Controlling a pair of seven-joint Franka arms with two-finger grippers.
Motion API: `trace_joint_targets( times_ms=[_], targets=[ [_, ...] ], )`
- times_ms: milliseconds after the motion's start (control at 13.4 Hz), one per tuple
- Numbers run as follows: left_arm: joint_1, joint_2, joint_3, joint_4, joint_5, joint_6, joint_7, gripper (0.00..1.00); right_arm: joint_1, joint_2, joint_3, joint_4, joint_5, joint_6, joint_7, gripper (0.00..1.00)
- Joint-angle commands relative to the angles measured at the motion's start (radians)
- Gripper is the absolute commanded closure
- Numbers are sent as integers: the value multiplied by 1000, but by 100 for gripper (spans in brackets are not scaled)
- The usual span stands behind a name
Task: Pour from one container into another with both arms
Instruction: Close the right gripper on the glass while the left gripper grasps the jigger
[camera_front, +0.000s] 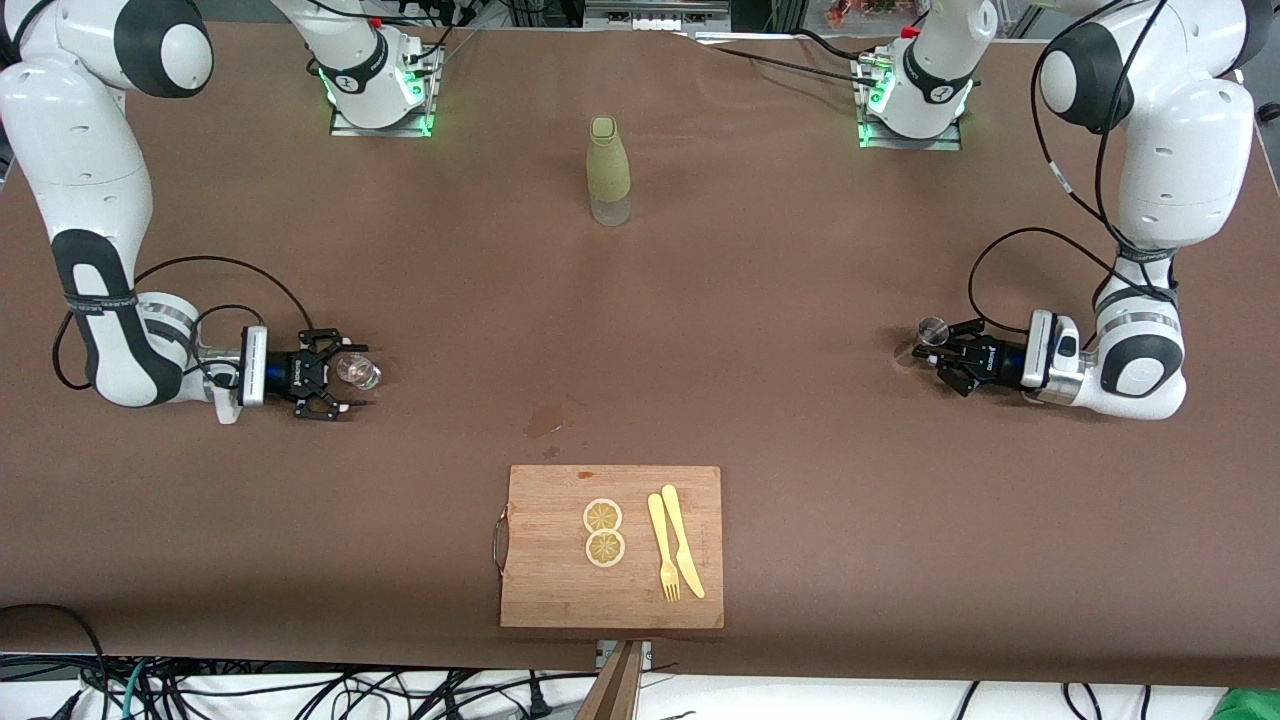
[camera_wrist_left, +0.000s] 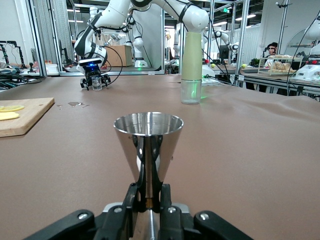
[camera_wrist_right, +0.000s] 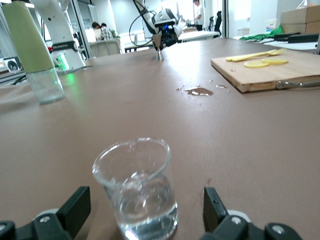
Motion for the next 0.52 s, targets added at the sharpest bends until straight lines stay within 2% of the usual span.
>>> trace_joint_targets(
  times_ms=[0,74,149,446],
  targets=[
    [-5,10,12,-2,-7,-14,147,78,18,31,5,-2,55,-15,-33,0],
    [-7,10,12,-2,-7,-13,147,72,21,37,5,-2,69,-15,-36,0],
    [-9,12,12,-2,-7,-13,144,70,24,44,5,0,72,-15,-41,0],
    [-10,12,11,-2,-7,-13,142,70,26,46,19,3,87,-20,-41,5]
  ],
)
